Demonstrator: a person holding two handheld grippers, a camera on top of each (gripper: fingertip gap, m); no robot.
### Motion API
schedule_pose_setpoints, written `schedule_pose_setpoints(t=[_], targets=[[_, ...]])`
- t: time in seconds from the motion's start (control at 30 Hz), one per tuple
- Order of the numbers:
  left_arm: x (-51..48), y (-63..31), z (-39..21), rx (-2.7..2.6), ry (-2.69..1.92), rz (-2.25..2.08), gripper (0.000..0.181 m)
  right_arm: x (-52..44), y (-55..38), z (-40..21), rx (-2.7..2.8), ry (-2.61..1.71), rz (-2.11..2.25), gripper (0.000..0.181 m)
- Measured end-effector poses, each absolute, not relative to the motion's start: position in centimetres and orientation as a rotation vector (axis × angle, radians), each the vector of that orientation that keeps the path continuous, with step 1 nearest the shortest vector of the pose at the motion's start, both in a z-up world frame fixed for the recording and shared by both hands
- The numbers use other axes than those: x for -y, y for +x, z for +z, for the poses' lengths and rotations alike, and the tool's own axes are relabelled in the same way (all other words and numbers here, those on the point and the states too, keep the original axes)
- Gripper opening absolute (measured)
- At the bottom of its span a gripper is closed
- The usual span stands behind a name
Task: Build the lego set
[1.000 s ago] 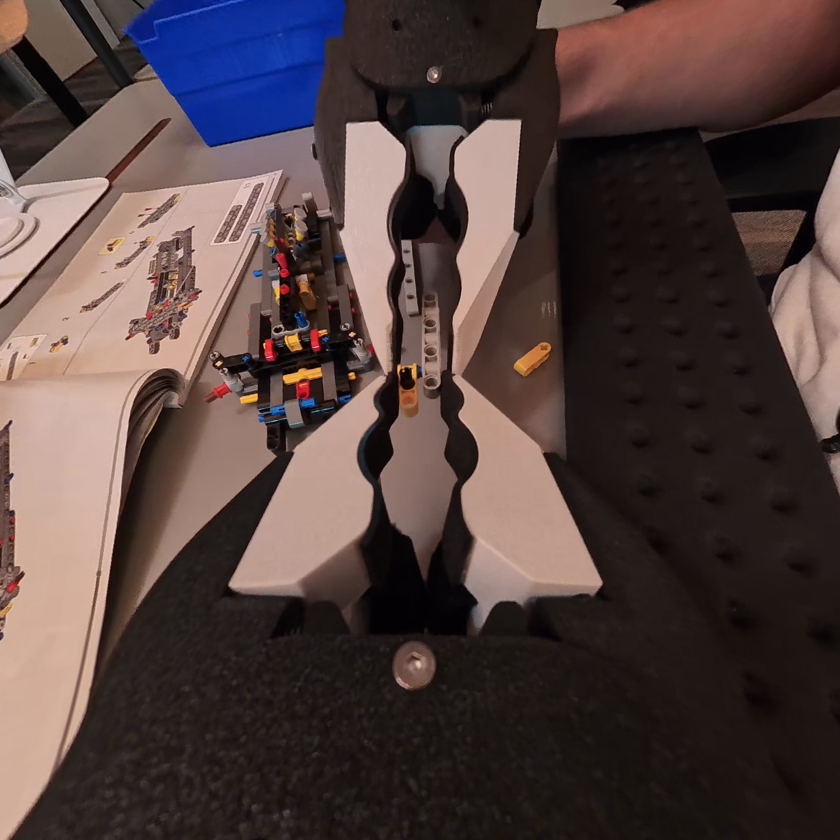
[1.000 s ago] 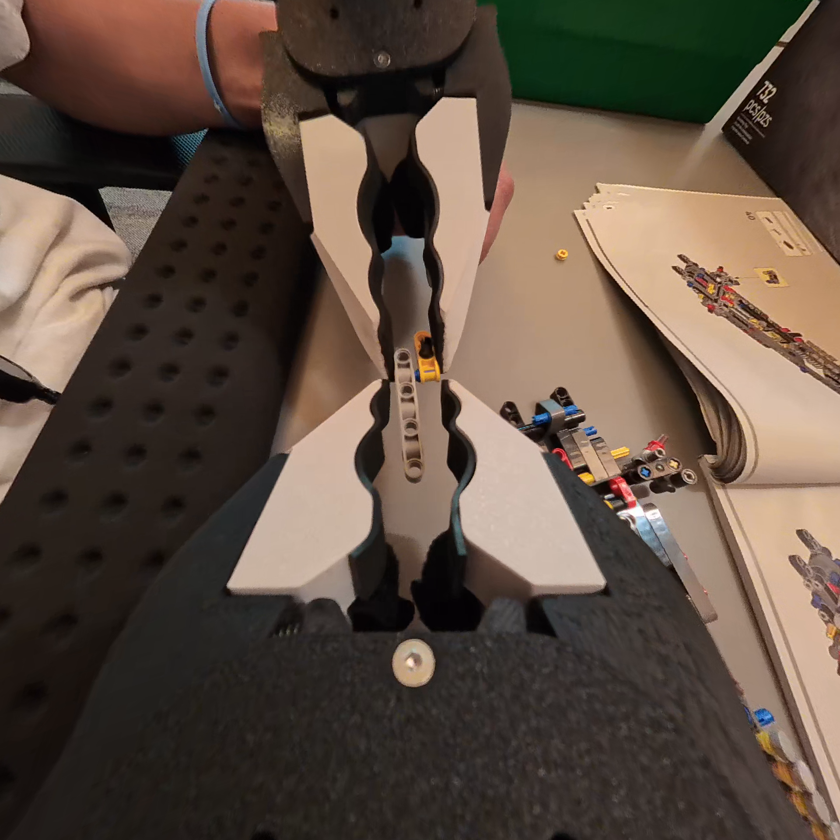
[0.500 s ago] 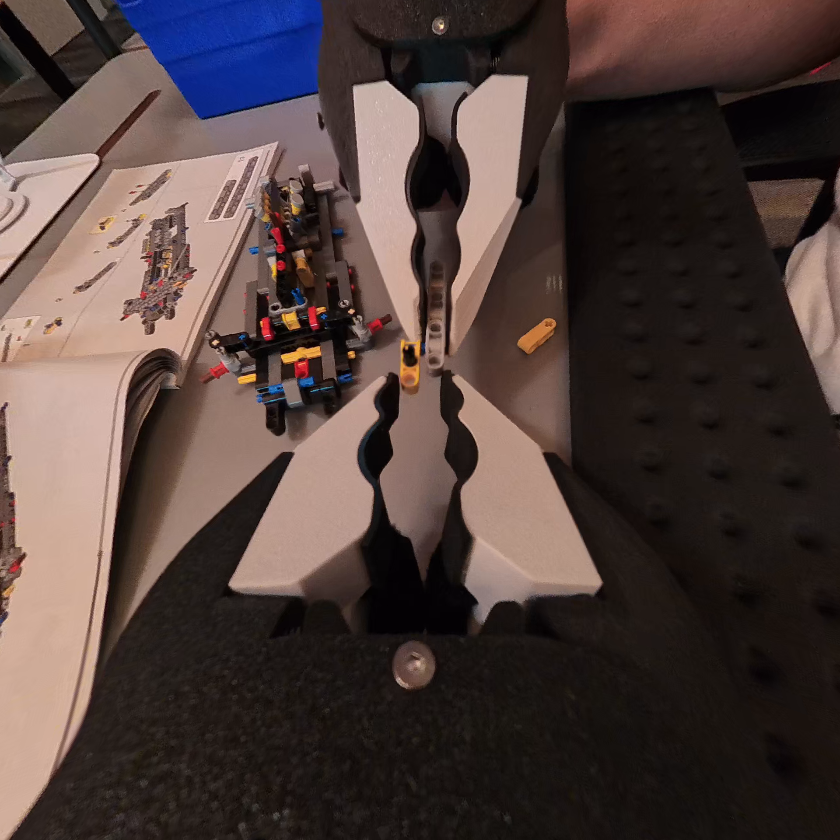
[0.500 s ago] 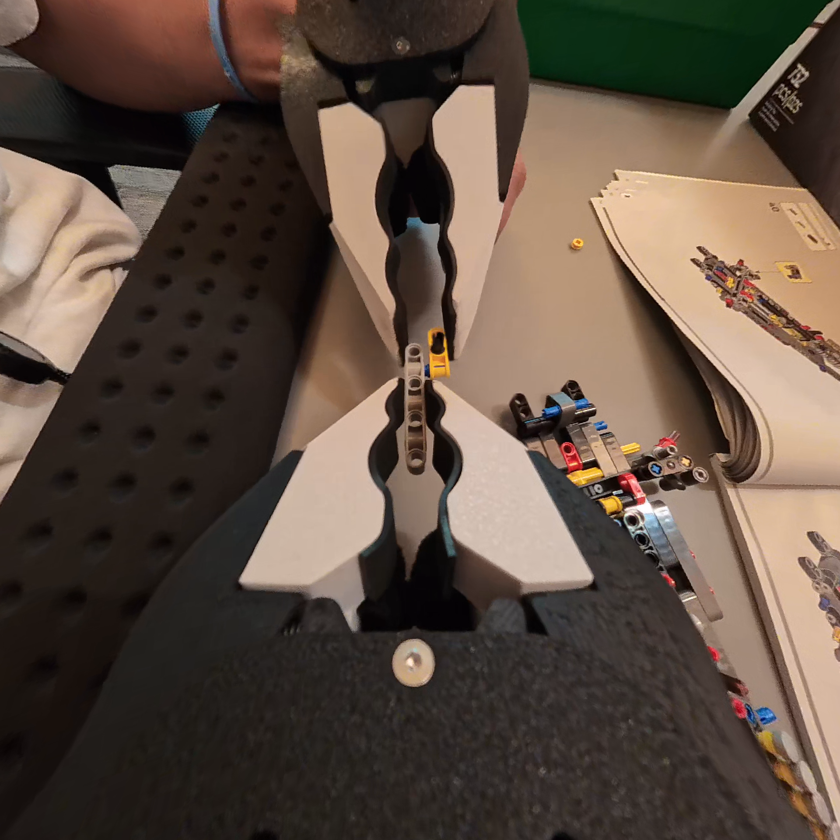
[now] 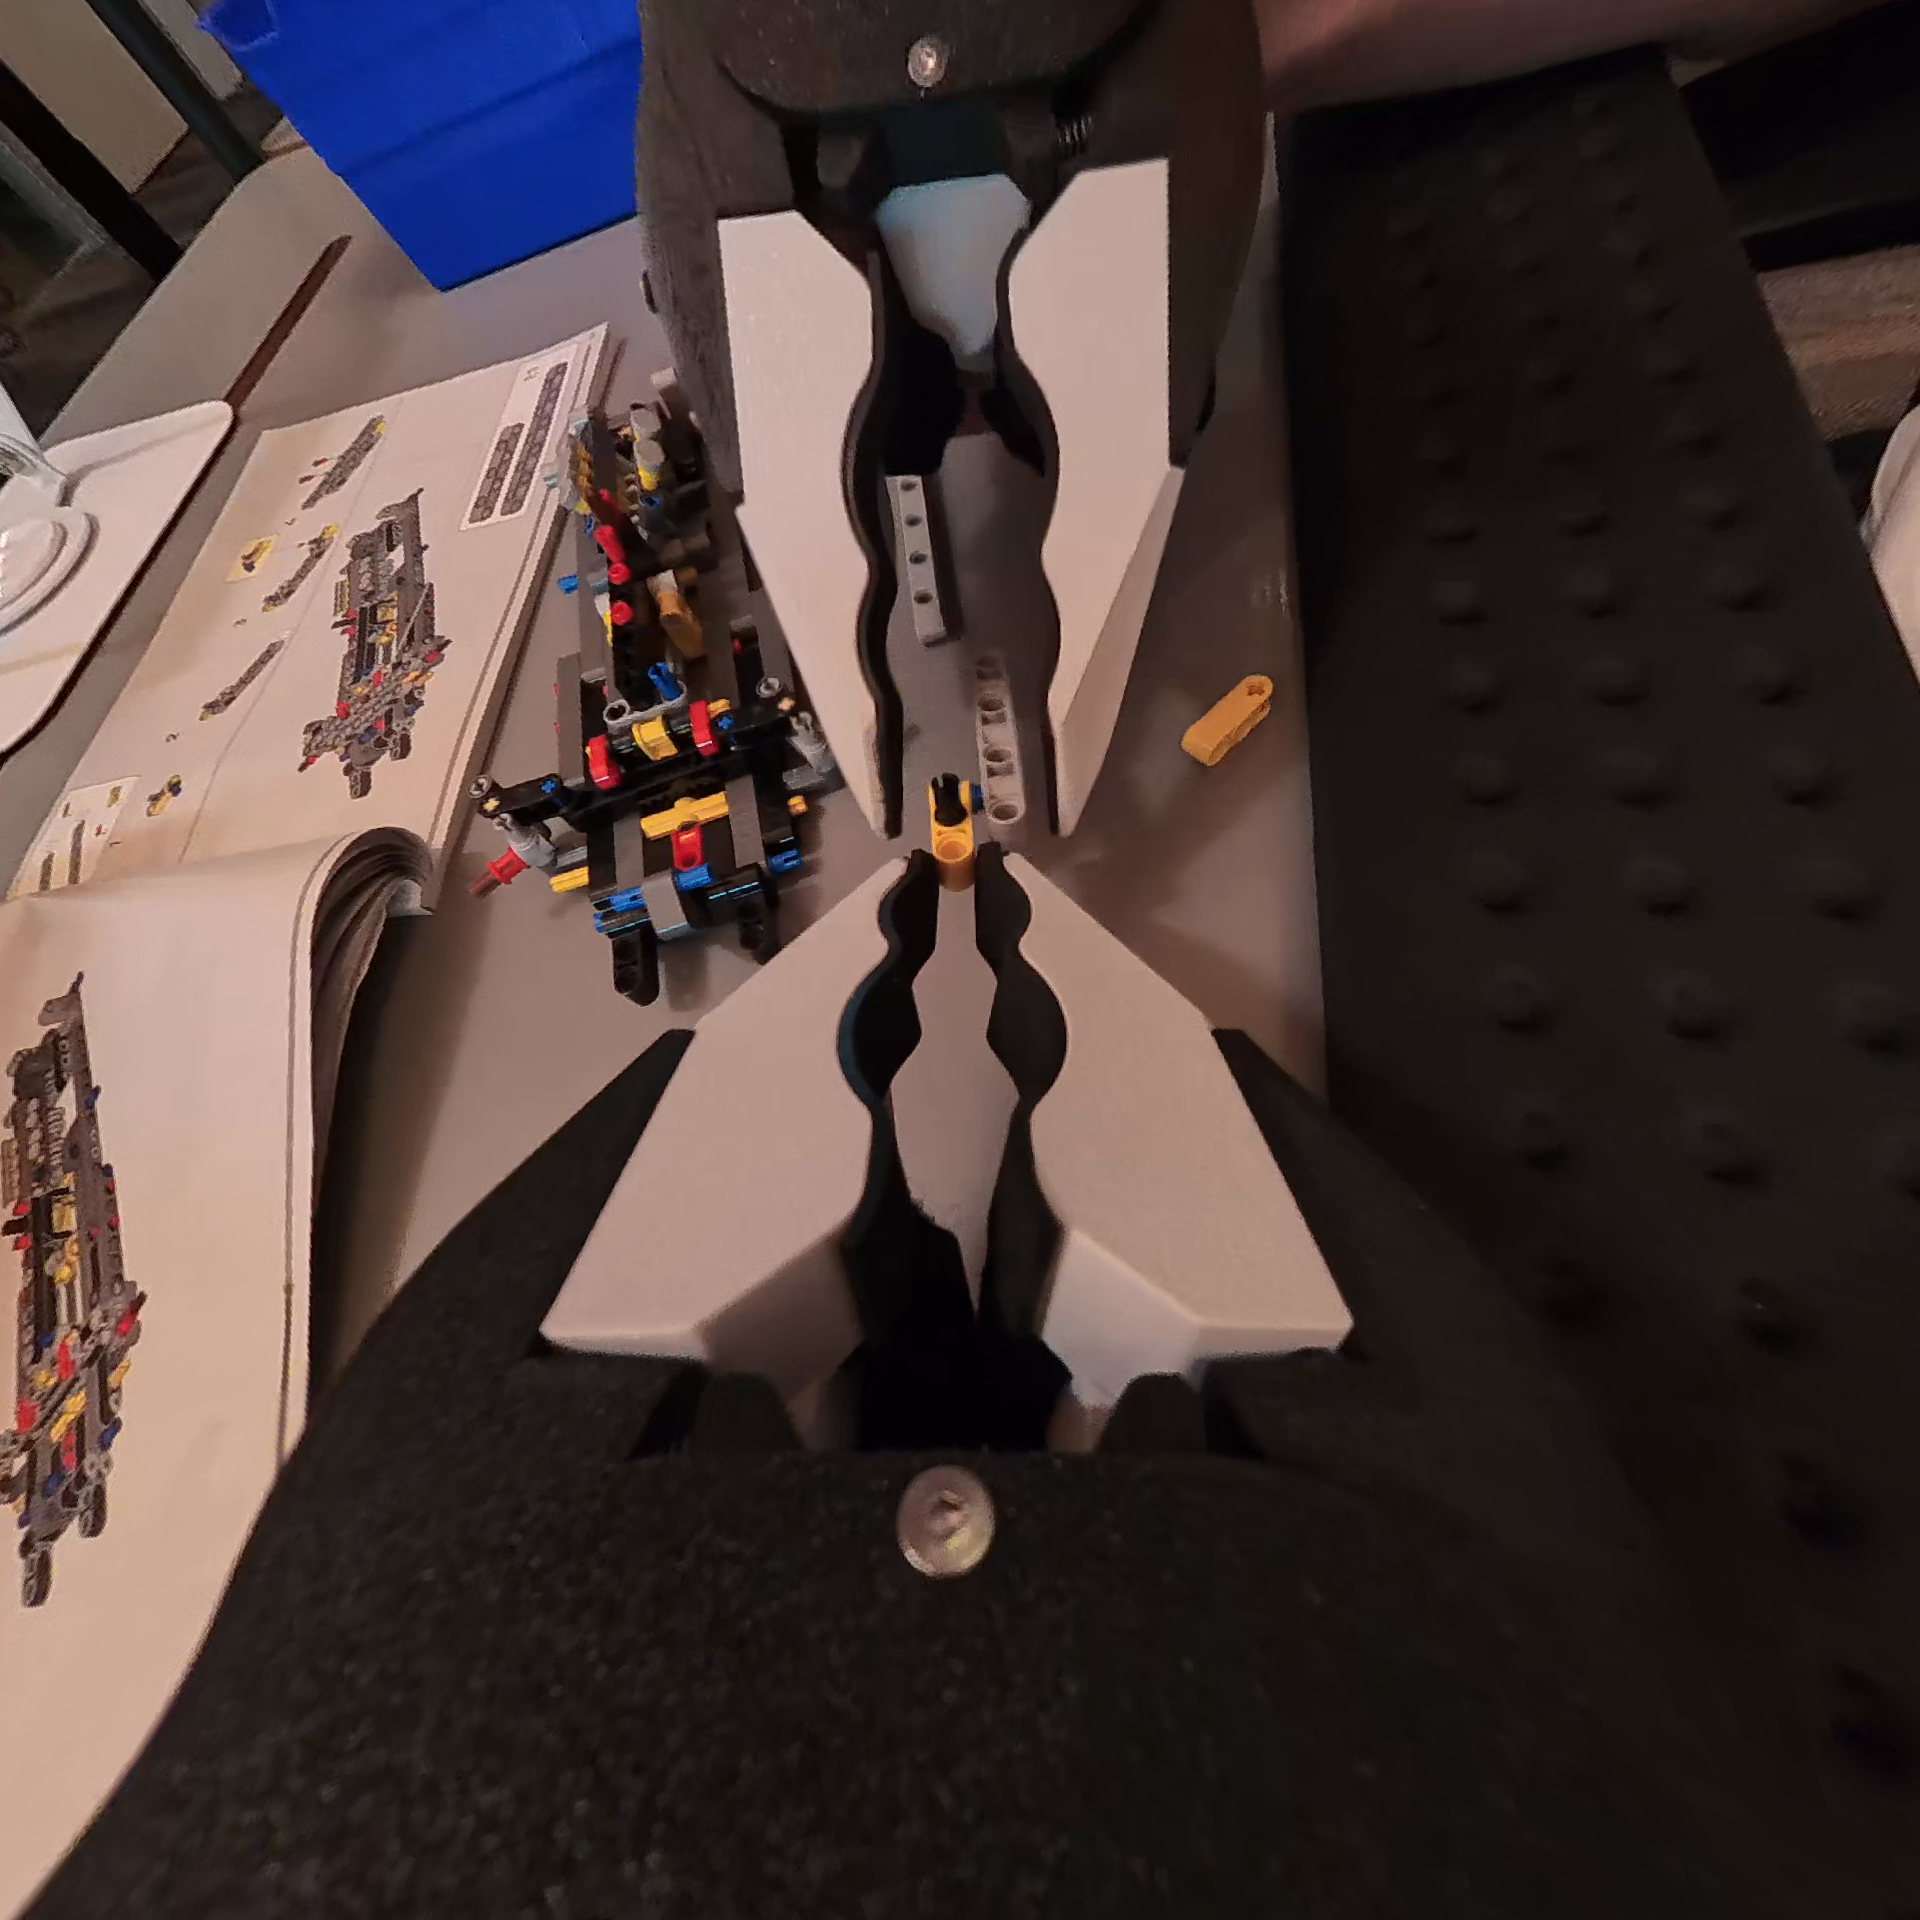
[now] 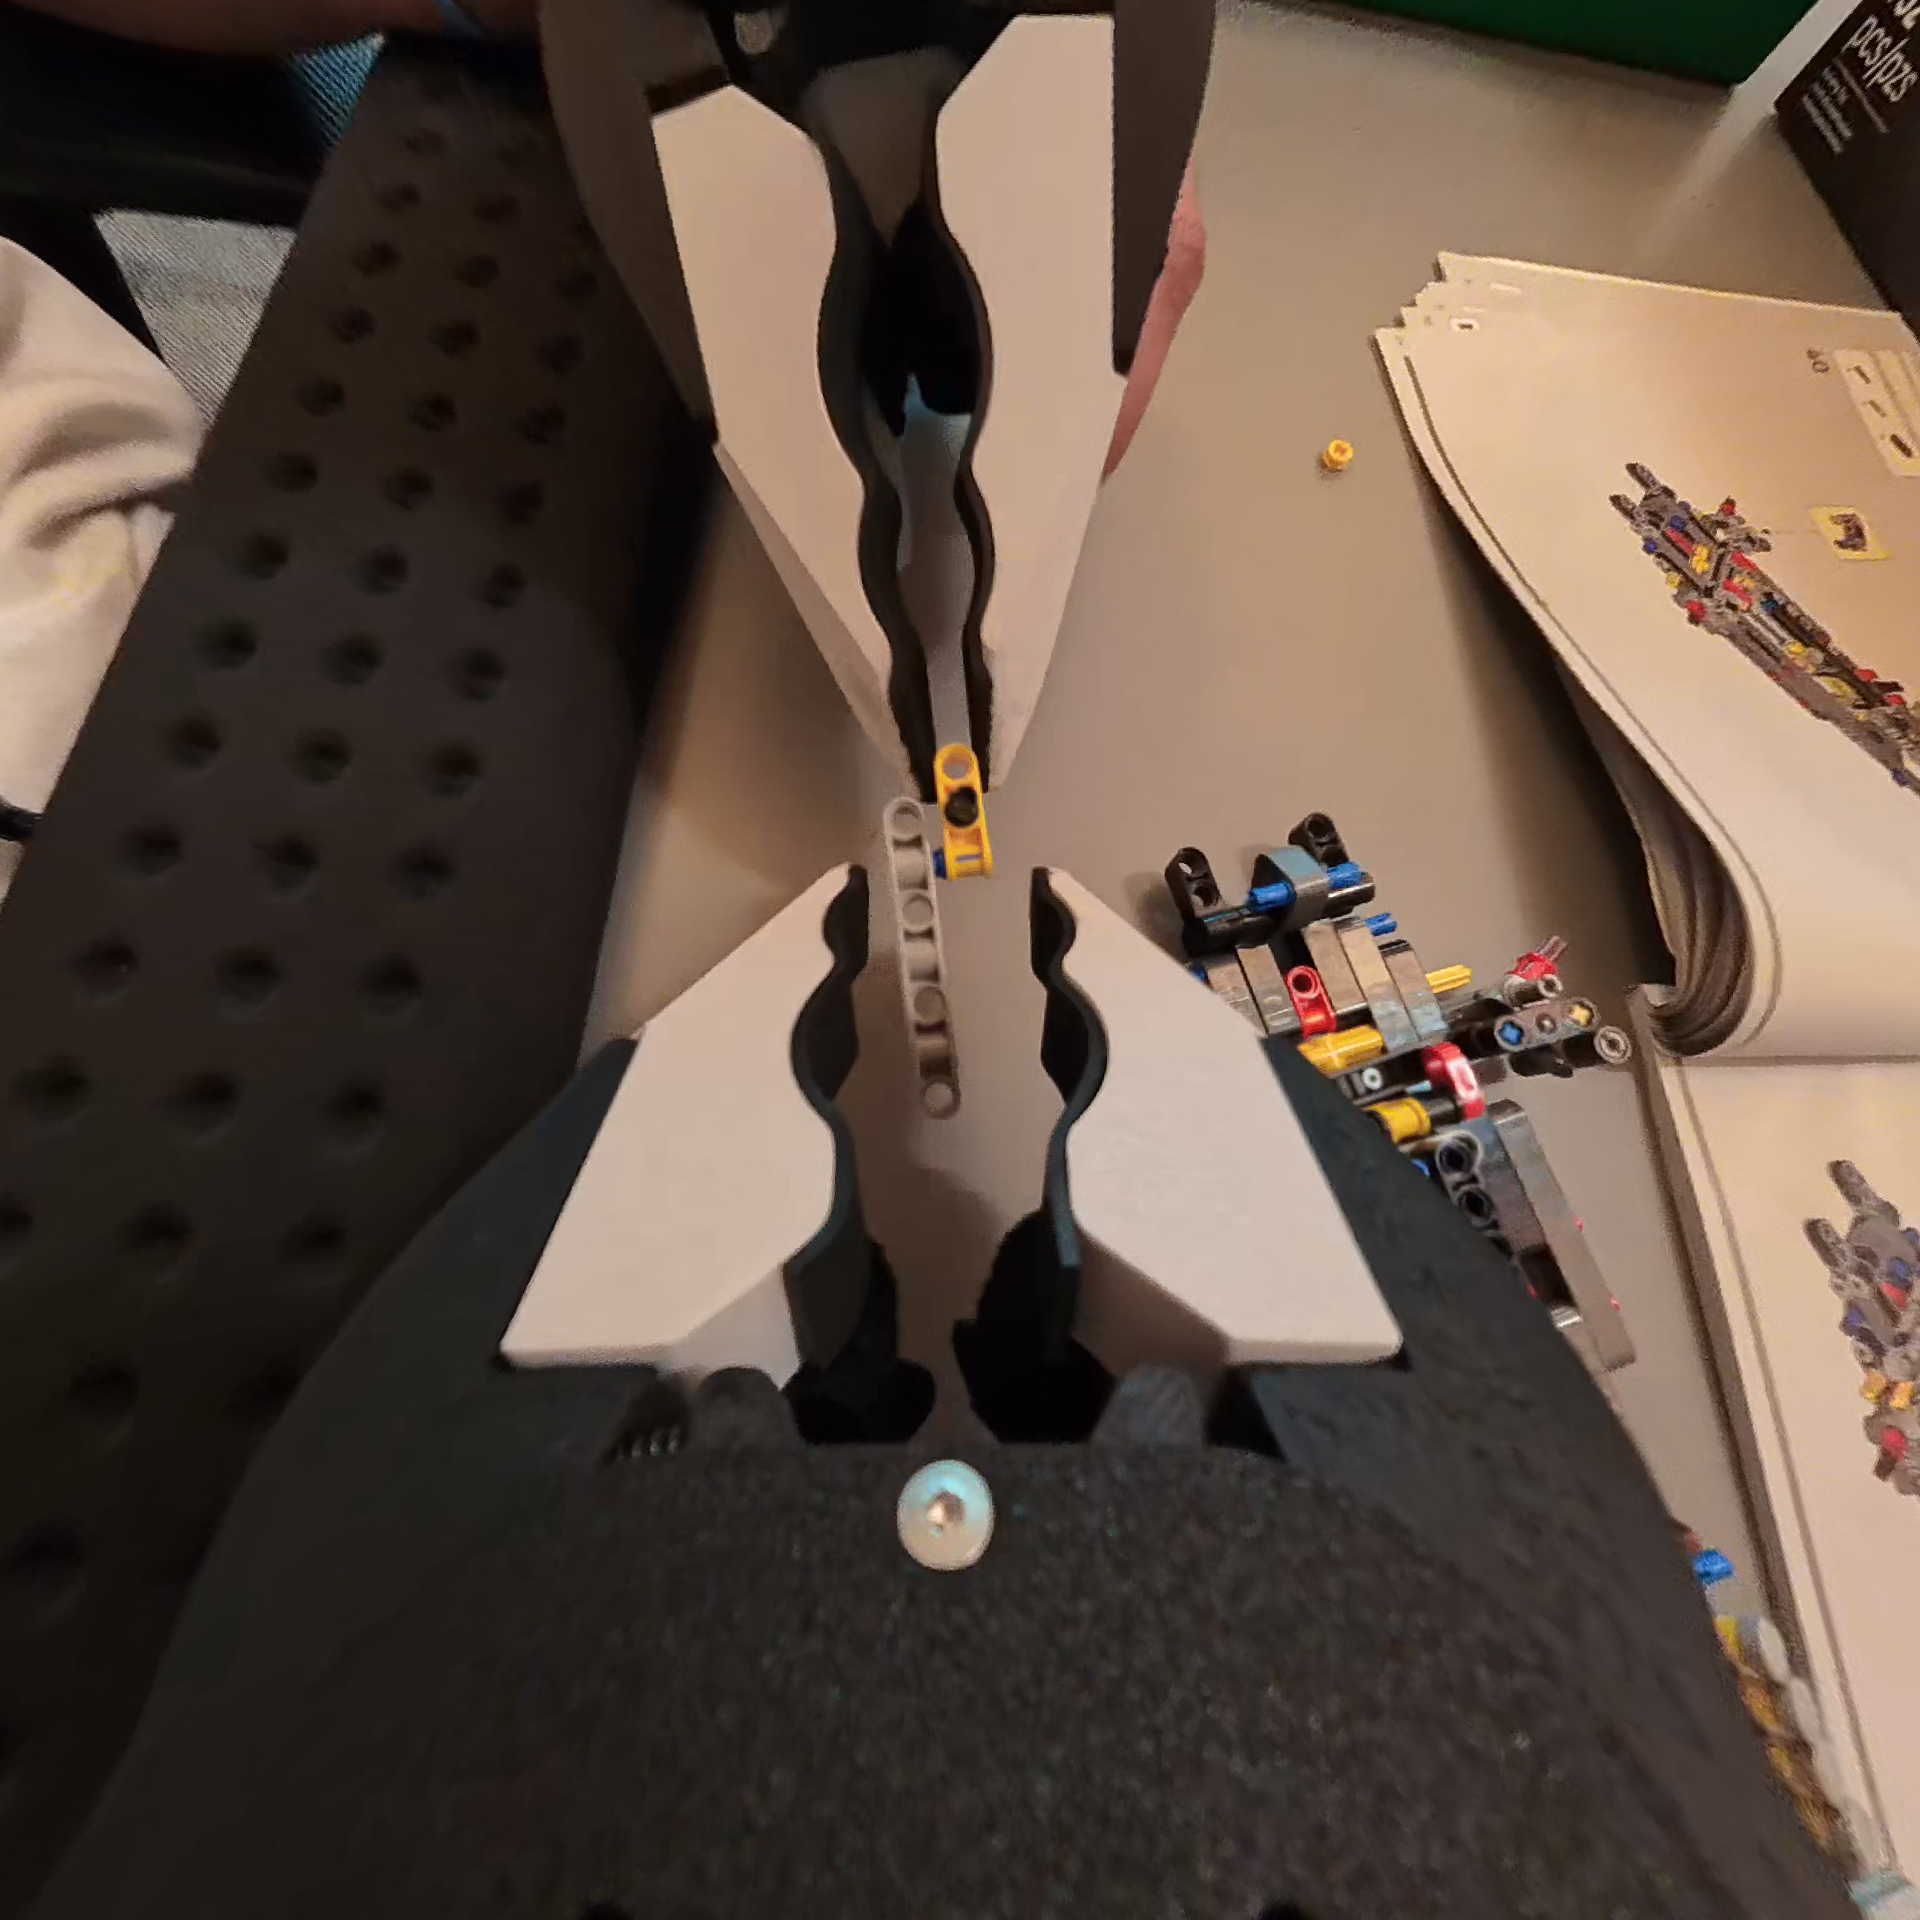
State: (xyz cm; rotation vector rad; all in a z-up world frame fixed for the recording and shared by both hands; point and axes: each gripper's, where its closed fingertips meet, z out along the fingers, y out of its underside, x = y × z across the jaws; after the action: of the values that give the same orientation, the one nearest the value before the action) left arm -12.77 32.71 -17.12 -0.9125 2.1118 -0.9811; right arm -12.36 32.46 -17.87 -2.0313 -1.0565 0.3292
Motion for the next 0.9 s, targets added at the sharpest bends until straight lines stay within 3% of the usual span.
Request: schedule_pose_setpoints(t=[0.17,0.37,0.8,0.9], targets=[[-32.7,-12.5,-17.3,-2.114,-0.91,-0.947,0.006,-32.8,-12.6,-18.3,1.114,-2.043,0.199,0.019],[-32.7,-12.5,-17.2,-2.11,-0.91,-0.935,0.006,-32.9,-12.2,-18.3,1.197,-2.049,0.057,0.016],[-32.9,-12.5,-16.6,-2.081,-0.911,-0.971,0.006,-33.1,-12.5,-17.6,1.095,-2.045,0.194,0.016],[-34.0,-12.5,-15.9,-2.032,-1.011,-1.061,0.006,-33.1,-11.9,-16.6,0.991,-2.038,0.288,0.04]])
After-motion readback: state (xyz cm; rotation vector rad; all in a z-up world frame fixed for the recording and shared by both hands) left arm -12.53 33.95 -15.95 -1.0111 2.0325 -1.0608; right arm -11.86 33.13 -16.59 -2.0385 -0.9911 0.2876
